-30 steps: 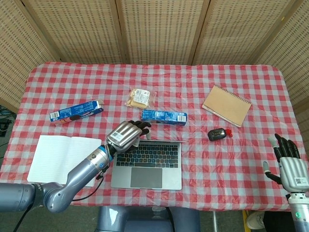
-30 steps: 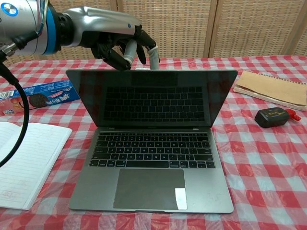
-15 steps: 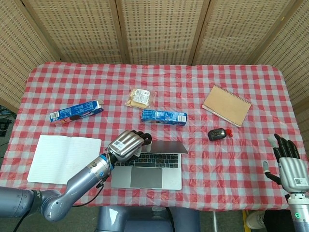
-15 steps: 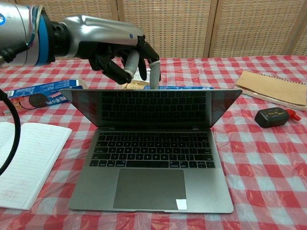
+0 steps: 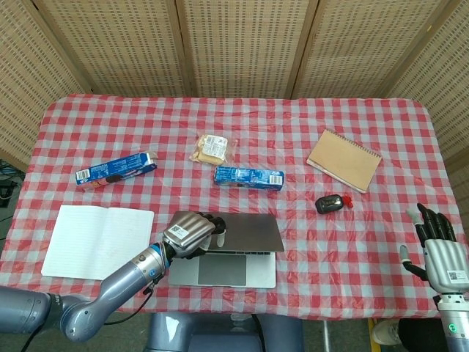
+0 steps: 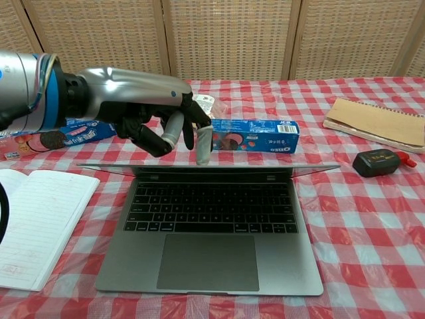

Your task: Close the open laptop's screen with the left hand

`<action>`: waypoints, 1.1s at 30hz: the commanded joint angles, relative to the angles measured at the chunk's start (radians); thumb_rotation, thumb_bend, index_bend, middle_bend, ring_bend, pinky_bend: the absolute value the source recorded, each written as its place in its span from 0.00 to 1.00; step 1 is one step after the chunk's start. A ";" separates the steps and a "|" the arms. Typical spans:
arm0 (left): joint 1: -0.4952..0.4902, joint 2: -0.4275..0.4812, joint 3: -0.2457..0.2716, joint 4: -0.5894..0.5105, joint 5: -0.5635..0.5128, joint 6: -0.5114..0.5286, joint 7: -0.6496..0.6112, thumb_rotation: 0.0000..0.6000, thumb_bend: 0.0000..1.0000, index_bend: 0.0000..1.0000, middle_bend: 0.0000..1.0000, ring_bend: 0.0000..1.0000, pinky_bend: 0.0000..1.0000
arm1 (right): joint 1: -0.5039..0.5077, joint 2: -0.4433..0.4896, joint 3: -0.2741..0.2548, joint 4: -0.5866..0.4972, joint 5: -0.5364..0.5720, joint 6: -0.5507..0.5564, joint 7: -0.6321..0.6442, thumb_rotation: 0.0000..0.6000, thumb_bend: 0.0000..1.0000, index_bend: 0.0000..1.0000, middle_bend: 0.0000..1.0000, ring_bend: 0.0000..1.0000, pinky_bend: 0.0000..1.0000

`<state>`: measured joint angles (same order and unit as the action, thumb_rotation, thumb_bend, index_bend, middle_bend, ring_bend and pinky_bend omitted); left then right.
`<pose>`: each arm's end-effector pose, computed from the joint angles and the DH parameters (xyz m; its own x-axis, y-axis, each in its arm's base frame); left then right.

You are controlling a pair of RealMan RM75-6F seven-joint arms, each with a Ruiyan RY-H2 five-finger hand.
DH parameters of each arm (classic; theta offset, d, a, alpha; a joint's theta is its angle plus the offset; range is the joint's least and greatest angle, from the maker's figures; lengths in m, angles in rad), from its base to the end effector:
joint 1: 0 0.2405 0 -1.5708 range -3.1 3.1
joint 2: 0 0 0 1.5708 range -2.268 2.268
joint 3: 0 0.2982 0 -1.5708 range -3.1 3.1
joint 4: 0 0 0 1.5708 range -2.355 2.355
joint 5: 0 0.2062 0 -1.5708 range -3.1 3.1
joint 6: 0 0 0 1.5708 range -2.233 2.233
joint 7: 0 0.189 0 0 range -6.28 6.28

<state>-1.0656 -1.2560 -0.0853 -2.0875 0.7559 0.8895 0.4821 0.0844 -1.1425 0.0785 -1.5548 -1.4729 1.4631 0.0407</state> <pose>-0.0420 0.3424 0.0021 0.4869 0.5045 0.7130 0.8101 -0.5660 -0.1526 -0.3603 -0.2354 0.1817 0.3837 0.0077 0.9234 -0.9233 0.0220 0.3835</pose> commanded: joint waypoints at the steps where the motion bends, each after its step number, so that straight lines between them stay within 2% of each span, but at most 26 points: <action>1: 0.000 -0.007 0.004 0.001 0.004 0.000 -0.004 1.00 1.00 0.49 0.28 0.29 0.36 | 0.000 0.000 0.001 0.000 0.002 -0.001 -0.001 1.00 0.70 0.12 0.00 0.00 0.00; 6: 0.004 -0.018 0.012 -0.005 0.016 -0.007 -0.018 1.00 1.00 0.49 0.28 0.29 0.36 | 0.001 -0.003 0.002 0.003 0.006 -0.004 -0.004 1.00 0.71 0.12 0.00 0.00 0.00; 19: -0.002 -0.090 0.082 0.032 0.013 0.002 0.037 1.00 1.00 0.49 0.28 0.29 0.36 | 0.001 -0.003 0.003 0.002 0.011 -0.006 -0.003 1.00 0.72 0.12 0.00 0.00 0.00; 26: 0.001 -0.164 0.127 0.086 -0.001 -0.009 0.056 1.00 1.00 0.49 0.28 0.29 0.36 | 0.001 -0.004 0.009 0.010 0.026 -0.012 0.004 1.00 0.72 0.12 0.00 0.00 0.00; 33: 0.008 -0.212 0.145 0.121 -0.011 -0.007 0.060 1.00 1.00 0.48 0.28 0.29 0.36 | 0.001 -0.004 0.012 0.014 0.032 -0.015 0.010 1.00 0.72 0.12 0.00 0.00 0.00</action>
<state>-1.0600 -1.4625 0.0572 -1.9720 0.7470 0.8823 0.5438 0.0855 -1.1466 0.0900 -1.5405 -1.4413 1.4485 0.0497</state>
